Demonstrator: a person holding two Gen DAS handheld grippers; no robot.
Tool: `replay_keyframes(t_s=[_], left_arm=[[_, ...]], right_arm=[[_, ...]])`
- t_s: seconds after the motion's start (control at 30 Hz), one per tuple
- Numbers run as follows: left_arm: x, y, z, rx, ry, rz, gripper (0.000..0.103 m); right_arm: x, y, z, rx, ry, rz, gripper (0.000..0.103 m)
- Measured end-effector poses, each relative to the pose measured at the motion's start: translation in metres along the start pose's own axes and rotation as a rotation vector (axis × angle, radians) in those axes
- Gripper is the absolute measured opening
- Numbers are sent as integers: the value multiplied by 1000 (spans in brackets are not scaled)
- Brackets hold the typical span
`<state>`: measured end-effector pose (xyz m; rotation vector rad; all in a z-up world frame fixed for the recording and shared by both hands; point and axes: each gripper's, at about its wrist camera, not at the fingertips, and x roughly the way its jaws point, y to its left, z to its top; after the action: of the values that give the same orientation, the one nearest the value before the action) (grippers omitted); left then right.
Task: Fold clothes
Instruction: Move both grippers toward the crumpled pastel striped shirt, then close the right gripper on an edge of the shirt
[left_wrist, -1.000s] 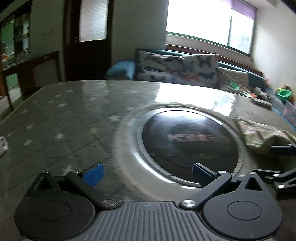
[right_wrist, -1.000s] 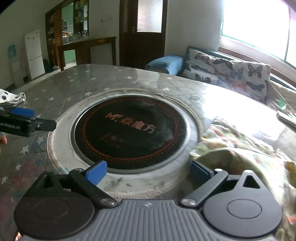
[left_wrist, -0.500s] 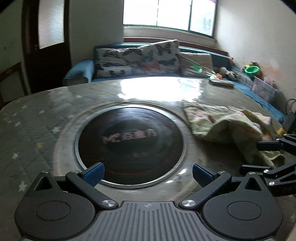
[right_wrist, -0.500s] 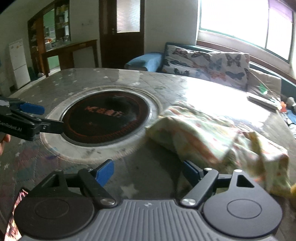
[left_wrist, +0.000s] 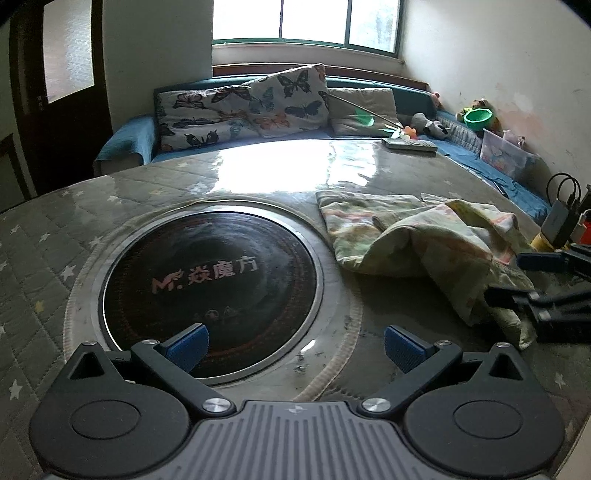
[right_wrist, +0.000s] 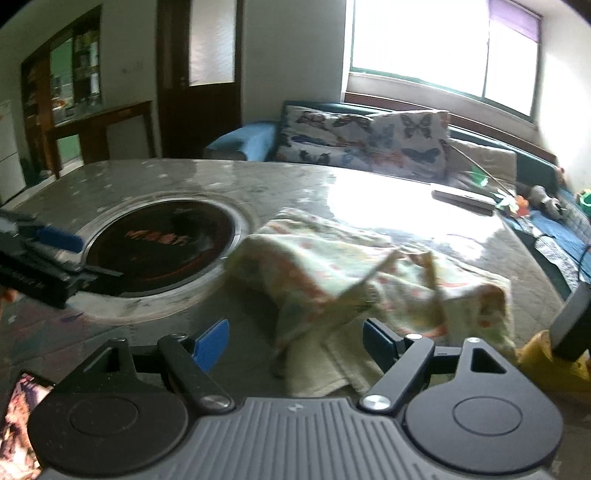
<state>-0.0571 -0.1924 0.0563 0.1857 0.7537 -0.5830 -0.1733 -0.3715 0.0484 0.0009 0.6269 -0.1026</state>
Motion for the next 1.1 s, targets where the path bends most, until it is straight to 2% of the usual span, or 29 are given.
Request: replay_keyframes(t_s=[0.33, 0.43, 0.5, 0.6, 0.73, 0.97, 1.03, 1.1], left_arm=[[4, 5, 0, 15, 6, 21, 103], [4, 9, 2, 10, 4, 27, 103], [4, 12, 2, 7, 2, 32, 103], [4, 15, 4, 4, -2, 36, 103], [0, 13, 7, 12, -13, 30, 103], [-3, -18, 26, 102, -62, -30, 103], [-2, -29, 32, 134, -76, -51, 103], [-1, -39, 37, 166, -89, -72, 103]], right_arm=[[39, -28, 0, 94, 68, 9, 54], [47, -27, -1, 100, 76, 35, 44], [51, -24, -1, 100, 78, 41, 31], [54, -17, -1, 98, 74, 59, 25], [52, -1, -1, 61, 52, 73, 20], [50, 45, -8, -78, 36, 145, 19], [47, 54, -11, -103, 36, 157, 20], [41, 57, -13, -103, 37, 167, 25]])
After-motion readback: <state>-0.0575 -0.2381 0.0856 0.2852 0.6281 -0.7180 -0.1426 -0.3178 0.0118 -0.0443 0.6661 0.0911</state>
